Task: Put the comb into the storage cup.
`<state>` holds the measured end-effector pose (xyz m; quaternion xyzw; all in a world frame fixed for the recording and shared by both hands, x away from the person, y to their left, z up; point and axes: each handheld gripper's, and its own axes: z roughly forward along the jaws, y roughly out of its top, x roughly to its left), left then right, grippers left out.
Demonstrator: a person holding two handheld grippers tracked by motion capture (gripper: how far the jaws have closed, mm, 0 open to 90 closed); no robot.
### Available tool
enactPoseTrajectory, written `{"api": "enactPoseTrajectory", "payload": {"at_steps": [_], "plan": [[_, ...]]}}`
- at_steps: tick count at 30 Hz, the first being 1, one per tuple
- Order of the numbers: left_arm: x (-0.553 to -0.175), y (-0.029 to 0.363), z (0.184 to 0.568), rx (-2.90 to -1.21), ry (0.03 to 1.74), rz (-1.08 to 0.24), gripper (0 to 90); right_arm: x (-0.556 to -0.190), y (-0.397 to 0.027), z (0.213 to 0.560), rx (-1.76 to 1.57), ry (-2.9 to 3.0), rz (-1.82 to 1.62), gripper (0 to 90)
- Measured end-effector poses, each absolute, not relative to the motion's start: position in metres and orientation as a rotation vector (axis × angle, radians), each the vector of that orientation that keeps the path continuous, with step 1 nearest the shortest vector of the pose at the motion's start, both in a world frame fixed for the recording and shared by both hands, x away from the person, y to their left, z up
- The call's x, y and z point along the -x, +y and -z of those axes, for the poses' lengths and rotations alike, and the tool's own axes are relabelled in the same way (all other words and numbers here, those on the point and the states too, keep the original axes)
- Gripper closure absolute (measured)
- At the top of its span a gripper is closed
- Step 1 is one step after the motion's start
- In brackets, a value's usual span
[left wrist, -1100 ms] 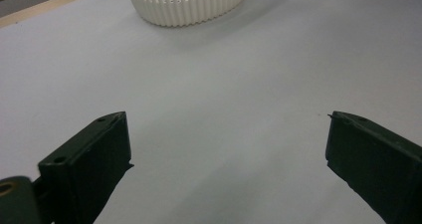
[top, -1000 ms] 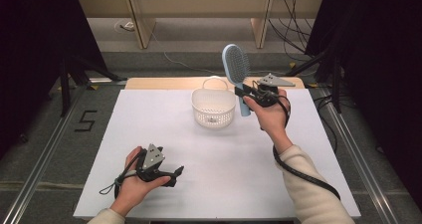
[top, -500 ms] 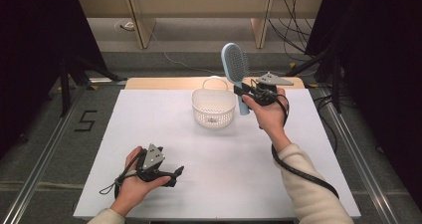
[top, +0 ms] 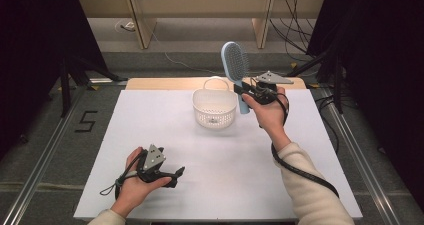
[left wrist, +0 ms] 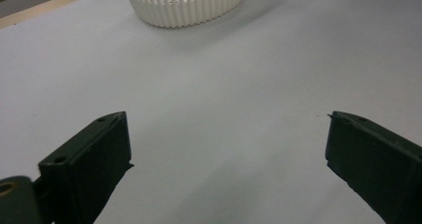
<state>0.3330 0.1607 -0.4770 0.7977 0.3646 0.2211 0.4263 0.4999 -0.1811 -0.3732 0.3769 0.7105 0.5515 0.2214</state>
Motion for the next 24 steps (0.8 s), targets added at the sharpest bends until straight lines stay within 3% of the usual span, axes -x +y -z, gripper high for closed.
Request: {"api": "enactPoseTrajectory", "payload": {"at_steps": [24], "plan": [[-0.3330,0.1604,0.4770,-1.992,0.910,-0.551,3.5,-0.5053,-0.1767,0.3722,-1.032,1.968,-1.508,70.6]]}}
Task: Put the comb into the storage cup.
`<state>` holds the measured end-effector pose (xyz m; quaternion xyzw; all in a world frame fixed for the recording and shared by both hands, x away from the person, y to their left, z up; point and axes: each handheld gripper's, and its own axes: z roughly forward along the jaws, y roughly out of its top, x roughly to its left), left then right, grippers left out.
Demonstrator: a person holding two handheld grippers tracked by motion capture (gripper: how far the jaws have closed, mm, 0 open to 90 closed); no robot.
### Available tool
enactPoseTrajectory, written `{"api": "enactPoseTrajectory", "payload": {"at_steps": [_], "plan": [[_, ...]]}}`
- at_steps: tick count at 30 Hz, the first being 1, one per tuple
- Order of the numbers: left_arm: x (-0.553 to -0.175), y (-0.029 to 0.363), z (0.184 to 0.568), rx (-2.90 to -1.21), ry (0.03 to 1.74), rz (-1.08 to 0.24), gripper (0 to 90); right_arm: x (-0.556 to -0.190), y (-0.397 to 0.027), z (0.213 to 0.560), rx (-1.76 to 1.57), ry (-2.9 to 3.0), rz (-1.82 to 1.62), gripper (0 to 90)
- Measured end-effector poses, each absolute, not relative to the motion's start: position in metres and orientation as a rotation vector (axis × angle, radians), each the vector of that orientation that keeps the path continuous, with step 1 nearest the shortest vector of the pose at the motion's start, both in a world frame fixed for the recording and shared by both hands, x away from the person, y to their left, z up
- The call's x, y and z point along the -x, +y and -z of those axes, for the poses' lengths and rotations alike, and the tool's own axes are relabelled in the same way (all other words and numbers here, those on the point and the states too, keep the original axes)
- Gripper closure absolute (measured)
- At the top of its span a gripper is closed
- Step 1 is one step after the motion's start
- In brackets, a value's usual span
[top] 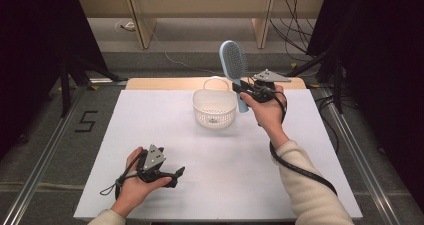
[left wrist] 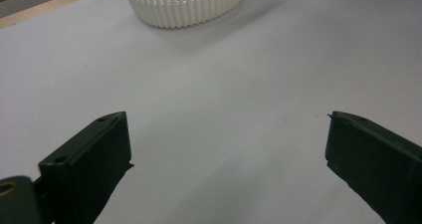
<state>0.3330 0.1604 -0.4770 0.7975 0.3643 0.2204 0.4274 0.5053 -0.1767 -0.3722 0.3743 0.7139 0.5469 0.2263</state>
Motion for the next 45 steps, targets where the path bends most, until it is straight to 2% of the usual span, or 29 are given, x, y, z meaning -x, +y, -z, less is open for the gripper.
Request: {"api": "enactPoseTrajectory", "payload": {"at_steps": [45], "plan": [[-0.333,0.160,0.477,-1.989,0.912,-0.550,3.5,-0.517,-0.167,0.367,-1.045,1.952,-1.507,70.6]]}}
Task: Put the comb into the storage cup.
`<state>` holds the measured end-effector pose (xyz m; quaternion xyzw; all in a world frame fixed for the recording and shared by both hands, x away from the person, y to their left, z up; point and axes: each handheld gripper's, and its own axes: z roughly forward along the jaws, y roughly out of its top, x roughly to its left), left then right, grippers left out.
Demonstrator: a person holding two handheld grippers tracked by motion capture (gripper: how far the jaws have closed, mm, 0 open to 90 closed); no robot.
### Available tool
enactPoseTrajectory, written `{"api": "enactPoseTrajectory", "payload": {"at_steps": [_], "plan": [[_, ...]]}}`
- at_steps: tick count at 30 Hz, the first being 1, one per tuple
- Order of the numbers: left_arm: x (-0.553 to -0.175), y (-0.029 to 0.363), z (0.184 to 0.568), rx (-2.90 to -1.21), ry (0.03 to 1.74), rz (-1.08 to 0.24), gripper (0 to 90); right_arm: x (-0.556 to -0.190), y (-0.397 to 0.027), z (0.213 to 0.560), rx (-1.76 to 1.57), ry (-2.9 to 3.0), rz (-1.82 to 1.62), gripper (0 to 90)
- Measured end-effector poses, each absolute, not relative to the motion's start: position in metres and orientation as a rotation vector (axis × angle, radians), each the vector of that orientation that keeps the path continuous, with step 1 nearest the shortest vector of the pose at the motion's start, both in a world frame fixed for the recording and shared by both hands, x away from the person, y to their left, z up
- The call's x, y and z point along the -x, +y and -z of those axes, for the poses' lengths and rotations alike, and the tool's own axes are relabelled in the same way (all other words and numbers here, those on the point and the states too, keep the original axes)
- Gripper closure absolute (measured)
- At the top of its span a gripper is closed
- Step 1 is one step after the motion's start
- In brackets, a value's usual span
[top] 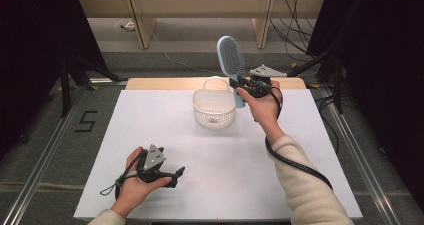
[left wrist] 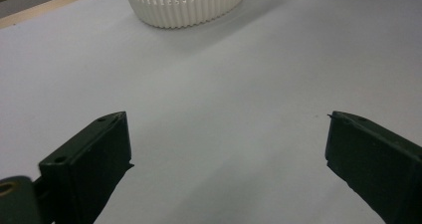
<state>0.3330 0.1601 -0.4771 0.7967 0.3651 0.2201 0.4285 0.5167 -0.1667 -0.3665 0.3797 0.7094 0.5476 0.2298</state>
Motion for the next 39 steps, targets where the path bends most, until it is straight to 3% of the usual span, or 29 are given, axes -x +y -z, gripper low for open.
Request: {"api": "enactPoseTrajectory", "payload": {"at_steps": [39], "plan": [[-0.333,0.160,0.477,-1.990,0.911,-0.547,3.6,-0.523,-0.156,0.365,-1.034,1.940,-1.508,70.6]]}}
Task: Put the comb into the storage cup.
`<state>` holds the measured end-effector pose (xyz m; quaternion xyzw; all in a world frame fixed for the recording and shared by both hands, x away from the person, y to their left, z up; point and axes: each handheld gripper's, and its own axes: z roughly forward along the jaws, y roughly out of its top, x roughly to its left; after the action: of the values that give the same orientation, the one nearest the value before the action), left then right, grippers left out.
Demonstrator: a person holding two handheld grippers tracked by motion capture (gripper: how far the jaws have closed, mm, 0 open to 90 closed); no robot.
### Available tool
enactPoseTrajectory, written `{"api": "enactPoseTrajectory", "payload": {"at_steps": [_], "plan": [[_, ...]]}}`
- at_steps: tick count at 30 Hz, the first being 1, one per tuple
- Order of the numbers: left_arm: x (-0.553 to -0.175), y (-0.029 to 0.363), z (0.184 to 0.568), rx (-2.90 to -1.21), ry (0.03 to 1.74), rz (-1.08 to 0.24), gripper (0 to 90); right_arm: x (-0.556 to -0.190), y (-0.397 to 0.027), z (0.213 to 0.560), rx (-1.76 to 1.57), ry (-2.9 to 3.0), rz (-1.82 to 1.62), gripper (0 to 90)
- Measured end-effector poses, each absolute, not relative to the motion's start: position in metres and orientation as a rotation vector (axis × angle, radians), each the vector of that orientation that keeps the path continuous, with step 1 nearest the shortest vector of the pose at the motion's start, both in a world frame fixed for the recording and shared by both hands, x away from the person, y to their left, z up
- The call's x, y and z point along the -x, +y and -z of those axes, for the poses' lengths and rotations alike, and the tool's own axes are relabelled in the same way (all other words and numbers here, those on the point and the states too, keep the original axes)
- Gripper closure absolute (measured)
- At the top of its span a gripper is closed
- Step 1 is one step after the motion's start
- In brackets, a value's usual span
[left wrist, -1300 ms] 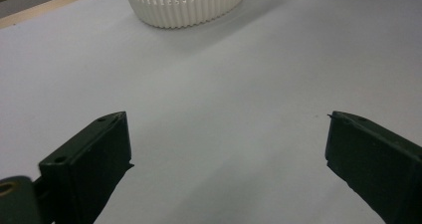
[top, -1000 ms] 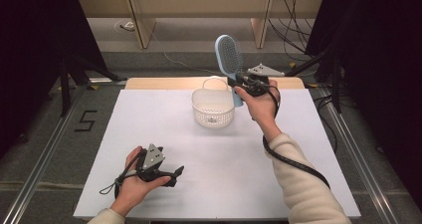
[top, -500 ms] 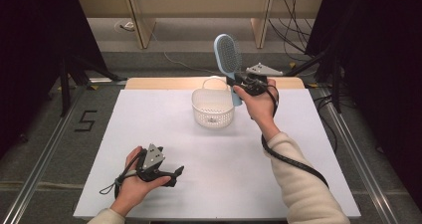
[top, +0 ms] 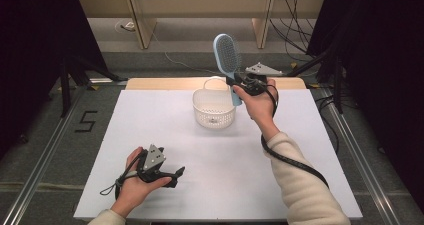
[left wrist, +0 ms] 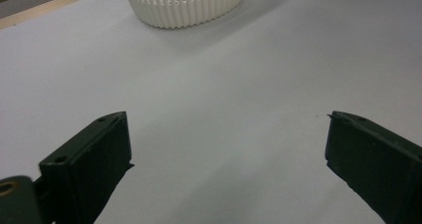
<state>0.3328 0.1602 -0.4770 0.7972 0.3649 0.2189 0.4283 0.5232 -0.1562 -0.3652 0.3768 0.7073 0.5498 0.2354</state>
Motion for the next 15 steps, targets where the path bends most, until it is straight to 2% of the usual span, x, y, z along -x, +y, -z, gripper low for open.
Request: {"api": "enactPoseTrajectory", "payload": {"at_steps": [15], "plan": [[-0.3327,0.1602,0.4766,-1.990,0.909,-0.549,3.6,-0.5254,-0.1536,0.3641,-1.035,1.942,-1.503,70.6]]}}
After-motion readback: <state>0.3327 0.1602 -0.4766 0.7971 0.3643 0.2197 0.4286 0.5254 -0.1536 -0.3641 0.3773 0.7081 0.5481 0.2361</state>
